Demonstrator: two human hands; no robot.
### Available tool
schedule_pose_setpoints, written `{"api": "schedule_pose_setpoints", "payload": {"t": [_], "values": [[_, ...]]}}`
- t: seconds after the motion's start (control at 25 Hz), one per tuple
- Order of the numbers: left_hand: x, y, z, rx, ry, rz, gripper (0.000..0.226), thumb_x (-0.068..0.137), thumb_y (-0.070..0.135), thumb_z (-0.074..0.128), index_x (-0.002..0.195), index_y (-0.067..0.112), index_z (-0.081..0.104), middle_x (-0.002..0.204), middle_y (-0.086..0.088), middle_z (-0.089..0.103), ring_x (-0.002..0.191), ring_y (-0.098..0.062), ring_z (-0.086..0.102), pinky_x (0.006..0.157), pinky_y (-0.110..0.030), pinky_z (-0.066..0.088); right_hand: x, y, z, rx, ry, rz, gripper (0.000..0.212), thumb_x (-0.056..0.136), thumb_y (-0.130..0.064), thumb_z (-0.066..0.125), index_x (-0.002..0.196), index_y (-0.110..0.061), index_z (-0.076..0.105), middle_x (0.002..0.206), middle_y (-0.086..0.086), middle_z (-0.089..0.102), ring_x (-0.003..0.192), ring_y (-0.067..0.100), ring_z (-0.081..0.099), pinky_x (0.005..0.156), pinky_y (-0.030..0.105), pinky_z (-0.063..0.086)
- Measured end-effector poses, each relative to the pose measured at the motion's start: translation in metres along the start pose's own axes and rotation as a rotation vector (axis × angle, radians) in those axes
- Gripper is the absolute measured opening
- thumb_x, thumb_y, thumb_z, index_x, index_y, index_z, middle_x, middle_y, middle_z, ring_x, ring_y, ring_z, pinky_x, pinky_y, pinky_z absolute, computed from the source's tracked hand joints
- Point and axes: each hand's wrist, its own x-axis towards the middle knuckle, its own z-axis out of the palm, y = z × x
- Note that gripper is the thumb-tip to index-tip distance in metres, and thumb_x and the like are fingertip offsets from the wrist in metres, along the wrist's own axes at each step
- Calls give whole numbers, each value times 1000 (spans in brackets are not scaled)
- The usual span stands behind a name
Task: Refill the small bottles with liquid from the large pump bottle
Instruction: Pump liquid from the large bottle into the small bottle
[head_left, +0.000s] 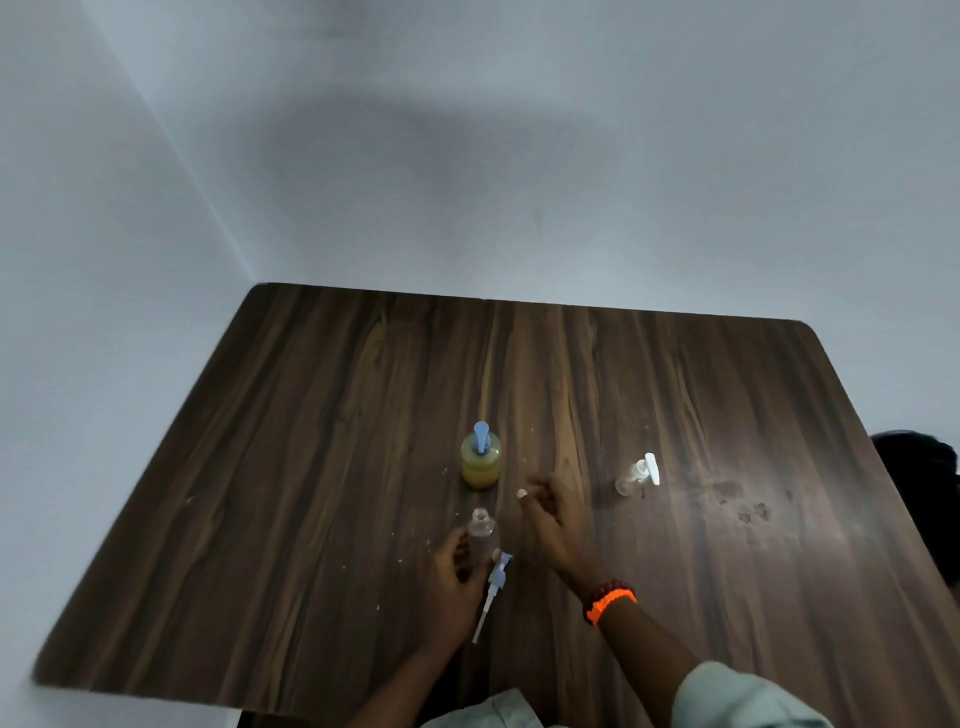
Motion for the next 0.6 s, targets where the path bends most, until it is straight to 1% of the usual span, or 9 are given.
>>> {"api": "schedule_pose_setpoints", "payload": {"t": [0.08, 0.12, 0.16, 0.2, 0.24, 0.32, 0.4, 0.48, 0.6], "values": [[2, -2, -7, -9, 42, -16, 19, 96, 10, 76, 113, 18, 74, 100, 5, 82, 95, -6, 79, 79, -13, 59, 26, -10, 1, -144, -32, -6, 63, 88, -25, 80, 144, -25, 51, 137, 1, 61, 127, 19, 59, 99, 34, 53], [2, -3, -10, -7, 56, -18, 20, 96, 10, 76, 113, 20, 74, 99, 7, 82, 95, -3, 78, 76, -9, 57, 38, -18, 3, -186, -69, -6, 84, 83, -23, 85, 154, -20, 40, 149, 4, 53, 136, 21, 53, 109, 39, 50], [2, -5, -12, 4, 70, -14, 20, 96, 12, 77, 112, 23, 74, 99, 9, 81, 95, -1, 77, 76, -8, 56, 48, -24, 8, -212, -115, -13, 98, 79, -26, 90, 159, -18, 33, 157, 5, 46, 142, 21, 48, 116, 43, 45], [3, -7, -15, 21, 81, -8, 20, 96, 16, 77, 113, 26, 73, 100, 10, 81, 95, 0, 78, 79, -11, 58, 58, -30, 12, -246, -157, -32, 107, 75, -29, 93, 160, -17, 29, 160, 6, 43, 145, 23, 44, 120, 45, 41], [3, -10, -17, 39, 83, -4, 19, 96, 21, 77, 114, 28, 74, 102, 10, 82, 97, -1, 78, 85, -19, 61, 69, -33, 18, -272, -193, -53, 110, 73, -30, 94, 160, -16, 29, 161, 8, 42, 146, 24, 43, 121, 43, 38], [6, -15, -22, 49, 61, -8, 23, 97, 27, 77, 119, 25, 74, 108, 8, 83, 104, -9, 79, 95, -36, 63, 82, -37, 28, -296, -235, -73, 102, 73, -26, 94, 156, -14, 36, 154, 10, 50, 141, 27, 49, 114, 33, 39], [9, -18, -25, 32, 56, -17, 23, 97, 28, 77, 119, 25, 74, 108, 7, 83, 105, -11, 79, 96, -45, 63, 88, -37, 35, -280, -267, -67, 83, 77, -23, 92, 147, -12, 47, 143, 9, 60, 132, 28, 58, 105, 30, 44], [10, -18, -27, 17, 64, -7, 18, 96, 25, 78, 113, 28, 75, 104, 9, 84, 100, -10, 80, 94, -47, 64, 86, -36, 36, -274, -270, -84, 71, 78, -23, 90, 139, -13, 54, 134, 7, 65, 122, 24, 63, 100, 32, 49], [9, -19, -22, -5, 74, 2, 18, 94, 23, 81, 109, 29, 76, 101, 9, 84, 97, -10, 81, 91, -45, 65, 70, -31, 23, -230, -182, -132, 58, 75, -28, 92, 125, -17, 62, 116, -4, 72, 103, 12, 68, 90, 32, 55]]}}
